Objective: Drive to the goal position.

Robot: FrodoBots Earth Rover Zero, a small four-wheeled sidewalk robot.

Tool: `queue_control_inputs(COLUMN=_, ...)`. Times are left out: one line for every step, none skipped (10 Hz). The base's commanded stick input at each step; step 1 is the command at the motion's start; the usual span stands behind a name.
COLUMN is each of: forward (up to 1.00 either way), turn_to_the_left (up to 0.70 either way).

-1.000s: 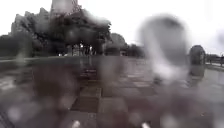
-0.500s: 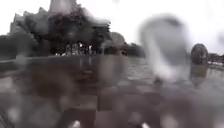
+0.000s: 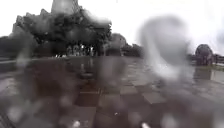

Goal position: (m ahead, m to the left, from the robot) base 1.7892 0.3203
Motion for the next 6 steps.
queue_control_inputs(forward=0.7, turn_to_the_left=0.0)
queue_control_inputs(forward=0.7, turn_to_the_left=0.0)
queue_control_inputs(forward=0.7, turn_to_the_left=0.0)
queue_control_inputs(forward=0.7, turn_to_the_left=0.0)
queue_control_inputs(forward=0.7, turn_to_the_left=0.0)
queue_control_inputs(forward=0.7, turn_to_the_left=0.0)
